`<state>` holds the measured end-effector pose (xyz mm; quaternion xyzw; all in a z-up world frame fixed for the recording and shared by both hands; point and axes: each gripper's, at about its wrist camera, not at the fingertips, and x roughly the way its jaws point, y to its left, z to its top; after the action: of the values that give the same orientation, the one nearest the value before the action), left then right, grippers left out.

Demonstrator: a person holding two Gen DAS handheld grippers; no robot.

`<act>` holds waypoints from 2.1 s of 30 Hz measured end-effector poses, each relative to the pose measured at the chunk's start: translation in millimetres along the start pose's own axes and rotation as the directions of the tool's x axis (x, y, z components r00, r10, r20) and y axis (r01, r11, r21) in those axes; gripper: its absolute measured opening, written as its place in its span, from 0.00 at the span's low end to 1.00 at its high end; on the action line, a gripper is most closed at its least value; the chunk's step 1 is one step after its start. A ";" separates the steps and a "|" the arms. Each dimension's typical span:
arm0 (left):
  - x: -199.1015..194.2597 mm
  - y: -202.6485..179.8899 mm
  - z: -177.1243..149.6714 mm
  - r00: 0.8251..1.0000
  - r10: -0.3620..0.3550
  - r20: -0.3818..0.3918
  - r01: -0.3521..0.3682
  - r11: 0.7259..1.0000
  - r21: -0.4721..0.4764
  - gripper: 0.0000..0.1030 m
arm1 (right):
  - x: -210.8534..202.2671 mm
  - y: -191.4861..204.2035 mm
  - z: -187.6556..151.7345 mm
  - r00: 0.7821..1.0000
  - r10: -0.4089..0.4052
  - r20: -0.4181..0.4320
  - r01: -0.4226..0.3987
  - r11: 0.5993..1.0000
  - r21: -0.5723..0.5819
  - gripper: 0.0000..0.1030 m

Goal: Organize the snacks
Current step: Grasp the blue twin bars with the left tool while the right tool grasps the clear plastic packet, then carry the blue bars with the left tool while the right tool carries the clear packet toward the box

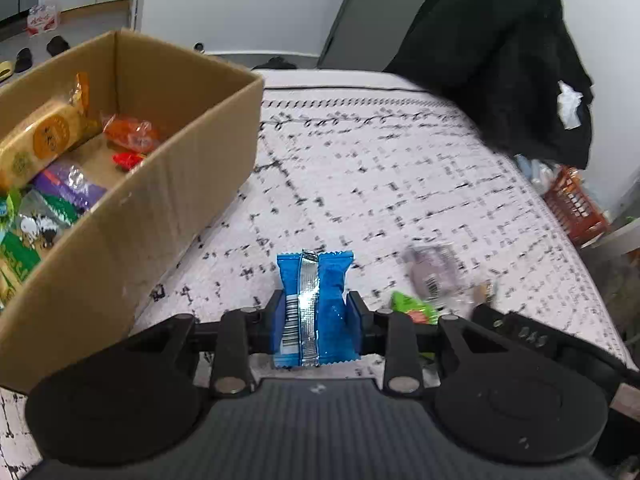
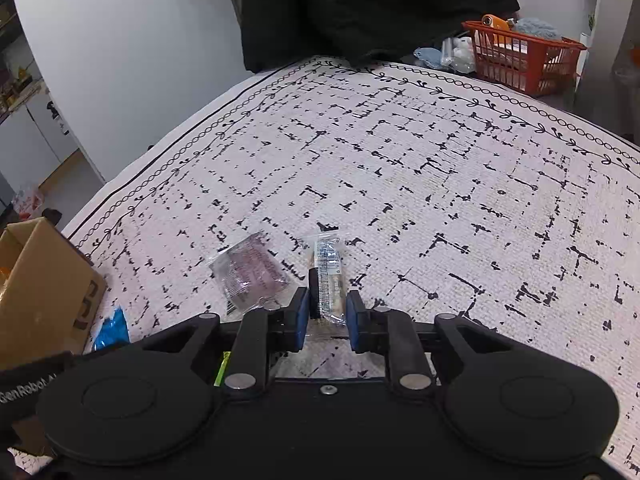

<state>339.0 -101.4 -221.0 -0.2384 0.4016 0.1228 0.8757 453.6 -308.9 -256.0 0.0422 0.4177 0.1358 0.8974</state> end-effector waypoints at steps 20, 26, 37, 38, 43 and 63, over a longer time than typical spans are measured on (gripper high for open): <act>-71.6 -6.7 29.4 0.991 -0.045 0.125 0.039 0.998 0.055 0.30 | -53.5 28.8 12.4 0.988 0.104 0.114 -0.102 0.994 -0.026 0.19; -88.7 0.6 36.8 0.987 -0.022 0.158 0.014 0.999 0.049 0.30 | -67.5 39.8 11.7 0.980 0.144 0.138 -0.142 0.990 -0.028 0.19; -119.3 22.2 55.0 0.975 0.026 0.221 -0.032 0.999 0.023 0.30 | -84.7 75.2 8.1 0.969 0.186 0.162 -0.169 0.979 -0.113 0.19; -121.4 24.9 55.4 0.974 0.030 0.223 -0.036 0.999 0.019 0.30 | -84.8 76.8 8.2 0.969 0.188 0.161 -0.171 0.979 -0.113 0.19; -133.2 38.4 61.2 0.969 0.057 0.242 -0.060 0.998 0.002 0.30 | -90.0 84.3 9.0 0.961 0.217 0.175 -0.202 0.975 -0.095 0.19; -139.0 99.6 75.2 0.964 0.115 0.240 -0.099 0.992 -0.079 0.30 | -94.9 143.9 1.0 0.944 0.283 0.171 -0.250 0.949 -0.192 0.19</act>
<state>257.1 19.5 -104.5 -0.2282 0.2988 0.2116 0.9021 366.1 -197.3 -158.1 0.0361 0.3049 0.2861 0.9077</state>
